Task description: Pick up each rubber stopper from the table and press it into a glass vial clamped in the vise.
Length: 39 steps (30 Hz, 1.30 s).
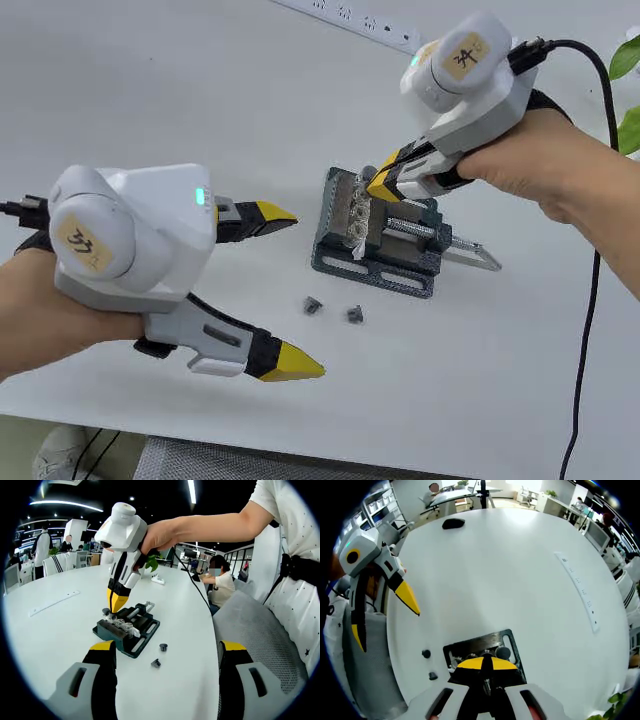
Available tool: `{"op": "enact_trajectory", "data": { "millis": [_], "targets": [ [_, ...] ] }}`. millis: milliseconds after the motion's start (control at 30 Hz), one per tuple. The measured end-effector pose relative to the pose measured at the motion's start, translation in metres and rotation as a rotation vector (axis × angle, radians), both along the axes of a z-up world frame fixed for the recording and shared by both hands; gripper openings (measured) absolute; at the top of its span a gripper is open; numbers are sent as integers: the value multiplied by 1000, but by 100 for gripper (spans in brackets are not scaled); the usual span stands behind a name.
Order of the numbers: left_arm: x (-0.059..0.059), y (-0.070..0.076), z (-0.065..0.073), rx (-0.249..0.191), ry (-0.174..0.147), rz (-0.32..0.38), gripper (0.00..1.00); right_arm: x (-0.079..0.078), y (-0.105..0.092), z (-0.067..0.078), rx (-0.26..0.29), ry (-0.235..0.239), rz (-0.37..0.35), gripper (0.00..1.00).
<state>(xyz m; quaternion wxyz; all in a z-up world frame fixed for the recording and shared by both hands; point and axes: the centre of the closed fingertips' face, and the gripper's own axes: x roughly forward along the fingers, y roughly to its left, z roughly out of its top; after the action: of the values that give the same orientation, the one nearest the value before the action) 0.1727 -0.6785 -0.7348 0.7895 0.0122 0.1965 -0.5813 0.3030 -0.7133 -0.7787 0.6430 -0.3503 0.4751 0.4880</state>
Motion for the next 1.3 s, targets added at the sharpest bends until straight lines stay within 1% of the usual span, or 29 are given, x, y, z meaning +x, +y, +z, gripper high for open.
{"op": "enact_trajectory", "data": {
  "millis": [367, 767, 1000, 1300],
  "targets": [
    [0, -3, 1, -6, -1, -1, 83, -1, 0, -1, -21, 5, 18, 0],
    [1, -3, 1, -8, -3, -1, 83, 1, 1, -2, -67, 12, 54, 0],
    [1, -5, 2, -10, -1, 1, 83, 2, 0, -2, -63, 20, 45, 0],
    [3, -6, 2, -16, -2, 3, 83, 0, 1, -2, -79, 21, 60, 0]
  ]
}}
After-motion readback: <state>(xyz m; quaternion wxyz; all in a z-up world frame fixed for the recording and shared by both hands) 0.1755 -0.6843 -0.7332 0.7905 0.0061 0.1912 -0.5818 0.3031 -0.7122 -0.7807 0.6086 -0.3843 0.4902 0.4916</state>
